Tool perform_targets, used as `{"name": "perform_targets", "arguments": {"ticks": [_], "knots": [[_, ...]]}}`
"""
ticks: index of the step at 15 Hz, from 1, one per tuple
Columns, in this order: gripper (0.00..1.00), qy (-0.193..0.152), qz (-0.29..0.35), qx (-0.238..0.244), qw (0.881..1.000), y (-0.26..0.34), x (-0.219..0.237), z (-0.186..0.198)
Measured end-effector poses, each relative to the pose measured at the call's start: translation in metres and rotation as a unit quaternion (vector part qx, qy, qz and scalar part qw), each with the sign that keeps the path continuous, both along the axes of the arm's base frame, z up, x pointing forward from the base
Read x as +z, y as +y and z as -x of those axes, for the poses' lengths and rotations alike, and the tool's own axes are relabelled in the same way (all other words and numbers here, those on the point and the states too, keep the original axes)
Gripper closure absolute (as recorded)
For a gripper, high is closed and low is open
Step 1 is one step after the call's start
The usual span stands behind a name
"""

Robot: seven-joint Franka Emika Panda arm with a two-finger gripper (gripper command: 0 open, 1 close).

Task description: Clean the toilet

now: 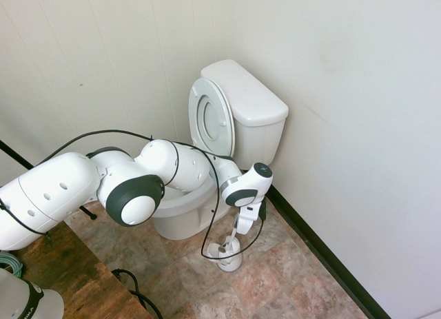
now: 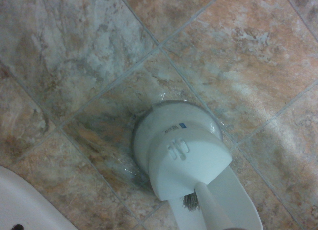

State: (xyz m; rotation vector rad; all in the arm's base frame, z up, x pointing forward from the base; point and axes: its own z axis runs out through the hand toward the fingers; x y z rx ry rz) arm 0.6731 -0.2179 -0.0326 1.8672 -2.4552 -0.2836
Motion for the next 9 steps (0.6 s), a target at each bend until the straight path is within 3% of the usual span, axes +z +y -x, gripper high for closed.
{"name": "perform_targets", "arguments": {"ticks": [9], "knots": [[1.0,-0.055,0.042,0.04,0.997,0.027,-0.001,0.029]]}}
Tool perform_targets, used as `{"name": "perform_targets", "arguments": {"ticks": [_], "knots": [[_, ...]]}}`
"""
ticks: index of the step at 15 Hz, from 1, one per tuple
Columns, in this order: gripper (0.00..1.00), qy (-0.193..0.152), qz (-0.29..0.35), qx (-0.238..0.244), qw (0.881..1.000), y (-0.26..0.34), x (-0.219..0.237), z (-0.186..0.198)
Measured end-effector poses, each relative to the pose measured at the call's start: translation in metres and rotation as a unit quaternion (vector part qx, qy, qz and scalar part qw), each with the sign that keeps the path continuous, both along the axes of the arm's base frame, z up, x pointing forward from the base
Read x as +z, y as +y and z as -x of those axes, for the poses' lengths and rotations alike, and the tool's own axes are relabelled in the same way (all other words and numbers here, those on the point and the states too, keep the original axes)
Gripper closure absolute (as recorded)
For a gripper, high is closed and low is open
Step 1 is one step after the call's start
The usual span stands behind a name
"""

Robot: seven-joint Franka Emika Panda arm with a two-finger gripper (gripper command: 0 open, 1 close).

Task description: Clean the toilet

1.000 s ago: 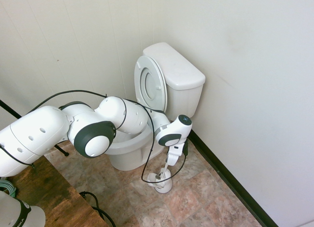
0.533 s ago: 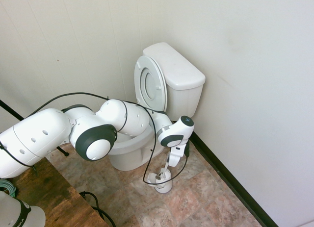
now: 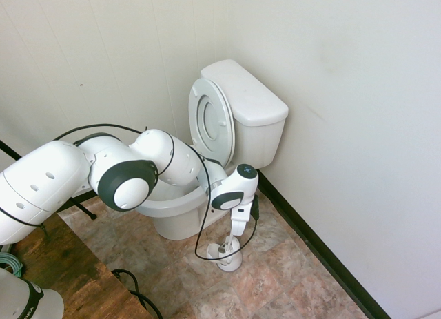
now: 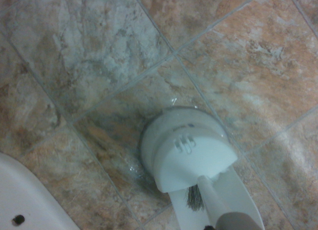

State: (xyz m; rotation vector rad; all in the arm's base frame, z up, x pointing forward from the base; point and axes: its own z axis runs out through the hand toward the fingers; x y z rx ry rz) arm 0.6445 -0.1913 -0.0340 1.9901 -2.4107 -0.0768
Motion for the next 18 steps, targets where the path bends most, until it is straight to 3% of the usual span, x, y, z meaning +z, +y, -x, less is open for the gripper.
{"name": "perform_targets", "arguments": {"ticks": [7,14,18], "knots": [[1.0,-0.032,0.015,-0.001,0.999,0.01,0.02,0.058],[1.0,-0.06,0.015,0.024,0.998,0.013,0.137,0.099],[1.0,-0.094,0.03,0.04,0.994,0.033,0.211,0.124]]}}
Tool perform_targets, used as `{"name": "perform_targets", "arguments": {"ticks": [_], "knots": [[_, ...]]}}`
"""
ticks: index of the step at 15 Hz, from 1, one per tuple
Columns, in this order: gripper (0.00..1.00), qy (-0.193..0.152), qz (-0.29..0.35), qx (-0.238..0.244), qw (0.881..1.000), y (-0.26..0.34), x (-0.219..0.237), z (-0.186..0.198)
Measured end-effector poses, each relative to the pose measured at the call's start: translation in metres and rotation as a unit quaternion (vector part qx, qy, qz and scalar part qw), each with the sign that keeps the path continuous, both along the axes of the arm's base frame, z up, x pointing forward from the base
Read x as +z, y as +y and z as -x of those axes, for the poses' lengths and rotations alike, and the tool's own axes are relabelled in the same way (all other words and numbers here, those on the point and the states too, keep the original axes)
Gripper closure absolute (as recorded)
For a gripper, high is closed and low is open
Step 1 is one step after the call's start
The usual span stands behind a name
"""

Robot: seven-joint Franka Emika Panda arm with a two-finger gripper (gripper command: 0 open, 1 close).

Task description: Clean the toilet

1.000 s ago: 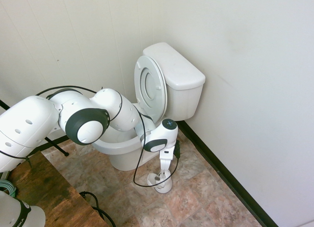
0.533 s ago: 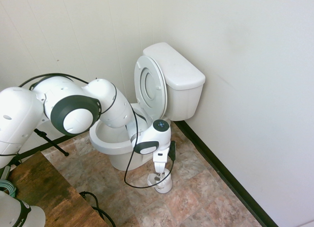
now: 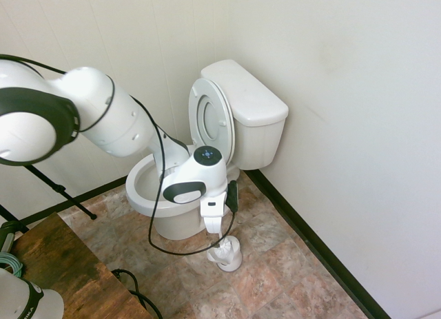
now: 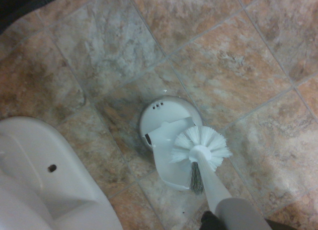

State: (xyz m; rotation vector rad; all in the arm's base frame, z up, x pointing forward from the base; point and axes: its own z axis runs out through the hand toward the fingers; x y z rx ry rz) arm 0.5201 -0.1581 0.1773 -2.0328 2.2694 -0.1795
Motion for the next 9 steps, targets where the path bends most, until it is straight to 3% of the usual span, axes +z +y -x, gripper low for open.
{"name": "perform_targets", "arguments": {"ticks": [4,9], "knots": [[1.0,-0.034,0.029,0.025,0.999,0.04,0.07,0.001],[1.0,-0.045,0.067,0.058,0.995,0.107,0.144,0.04]]}}
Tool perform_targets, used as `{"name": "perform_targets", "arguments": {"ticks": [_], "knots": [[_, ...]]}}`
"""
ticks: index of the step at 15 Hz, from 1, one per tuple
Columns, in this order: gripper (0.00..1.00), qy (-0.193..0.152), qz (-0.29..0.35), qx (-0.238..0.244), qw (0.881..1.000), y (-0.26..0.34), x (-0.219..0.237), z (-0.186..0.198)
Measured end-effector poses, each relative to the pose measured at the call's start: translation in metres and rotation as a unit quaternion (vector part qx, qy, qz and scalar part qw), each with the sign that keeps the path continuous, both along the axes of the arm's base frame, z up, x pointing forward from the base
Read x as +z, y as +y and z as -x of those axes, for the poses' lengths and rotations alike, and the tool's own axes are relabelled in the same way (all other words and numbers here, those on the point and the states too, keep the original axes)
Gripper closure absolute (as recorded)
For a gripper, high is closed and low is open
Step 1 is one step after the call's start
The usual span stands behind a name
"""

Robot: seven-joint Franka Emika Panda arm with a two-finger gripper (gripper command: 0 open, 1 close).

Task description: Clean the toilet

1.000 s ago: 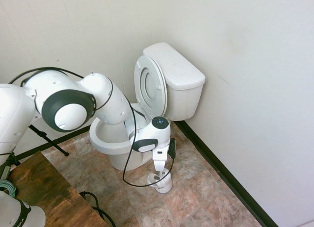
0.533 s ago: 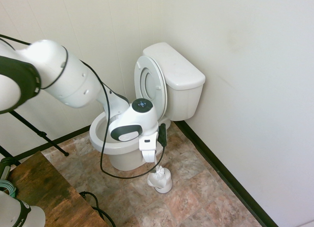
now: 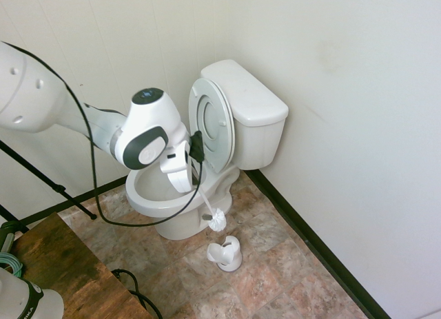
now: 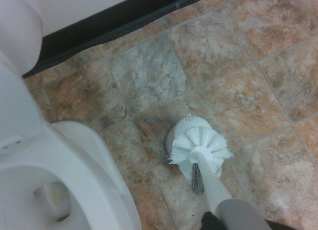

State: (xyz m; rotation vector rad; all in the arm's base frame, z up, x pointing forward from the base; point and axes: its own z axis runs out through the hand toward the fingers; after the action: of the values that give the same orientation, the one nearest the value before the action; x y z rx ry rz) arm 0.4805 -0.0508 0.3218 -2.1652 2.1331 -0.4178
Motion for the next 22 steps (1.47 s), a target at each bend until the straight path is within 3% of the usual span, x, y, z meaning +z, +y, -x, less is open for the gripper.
{"name": "perform_targets", "arguments": {"ticks": [3,8,12,18,22], "knots": [[1.0,-0.011,0.004,0.041,0.999,0.059,0.035,0.016],[1.0,-0.027,0.008,0.107,0.994,0.139,0.047,0.019],[1.0,-0.036,0.013,0.123,0.992,0.168,0.051,0.019],[1.0,-0.047,-0.001,0.155,0.987,0.221,0.018,-0.001],[1.0,-0.046,0.005,0.151,0.987,0.249,-0.02,-0.04]]}}
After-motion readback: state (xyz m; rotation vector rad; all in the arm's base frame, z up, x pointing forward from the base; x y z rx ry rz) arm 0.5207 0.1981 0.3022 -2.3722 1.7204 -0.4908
